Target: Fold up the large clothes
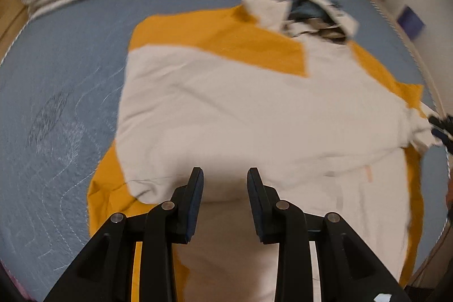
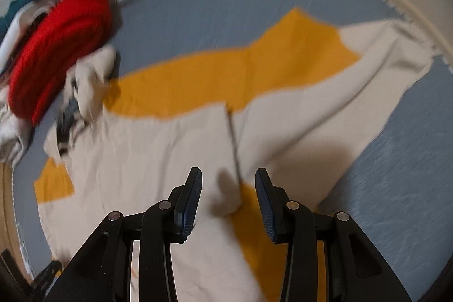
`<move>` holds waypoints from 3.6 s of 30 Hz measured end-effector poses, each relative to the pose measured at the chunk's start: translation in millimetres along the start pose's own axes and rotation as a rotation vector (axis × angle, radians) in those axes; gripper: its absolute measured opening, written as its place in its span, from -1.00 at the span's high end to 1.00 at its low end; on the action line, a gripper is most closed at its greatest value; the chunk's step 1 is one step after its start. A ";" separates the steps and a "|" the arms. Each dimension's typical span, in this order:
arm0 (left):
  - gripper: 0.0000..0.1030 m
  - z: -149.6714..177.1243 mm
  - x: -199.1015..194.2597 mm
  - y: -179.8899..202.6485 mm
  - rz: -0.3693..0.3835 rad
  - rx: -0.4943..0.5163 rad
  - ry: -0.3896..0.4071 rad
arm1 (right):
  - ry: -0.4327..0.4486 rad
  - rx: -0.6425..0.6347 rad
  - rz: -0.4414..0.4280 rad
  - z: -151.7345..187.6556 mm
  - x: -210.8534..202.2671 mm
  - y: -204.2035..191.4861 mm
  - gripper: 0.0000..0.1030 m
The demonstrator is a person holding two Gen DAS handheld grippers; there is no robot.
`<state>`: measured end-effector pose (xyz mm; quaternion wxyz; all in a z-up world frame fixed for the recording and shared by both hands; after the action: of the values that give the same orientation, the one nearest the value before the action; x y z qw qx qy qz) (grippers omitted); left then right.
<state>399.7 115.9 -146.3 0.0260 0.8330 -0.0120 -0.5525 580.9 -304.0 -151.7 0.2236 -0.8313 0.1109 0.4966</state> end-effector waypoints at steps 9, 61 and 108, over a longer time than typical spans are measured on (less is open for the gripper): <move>0.44 10.0 -24.9 97.5 0.099 0.179 0.039 | 0.143 0.015 -0.039 -47.6 -48.3 60.7 0.21; 0.44 -20.6 24.7 84.8 0.091 0.110 0.029 | 0.364 0.673 -0.194 -179.1 35.1 334.4 0.95; -0.14 -55.9 14.7 89.3 0.174 0.008 0.132 | -0.309 -0.025 -0.168 110.1 2.5 -52.3 0.29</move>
<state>457.7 27.7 -133.1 0.0714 0.8635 -0.0846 -0.4920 518.0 -205.1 -185.0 0.2682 -0.7542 -0.0006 0.5994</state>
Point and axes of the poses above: each gripper's, at about its wrist camera, not at the fingertips, and x roughly the way its jaws point, y to its right, z to its underside, the point moved 10 cm from there along x, roughly the way its jaws point, and after that the axes turned 9 degrees about x, right-handed, at the moved point
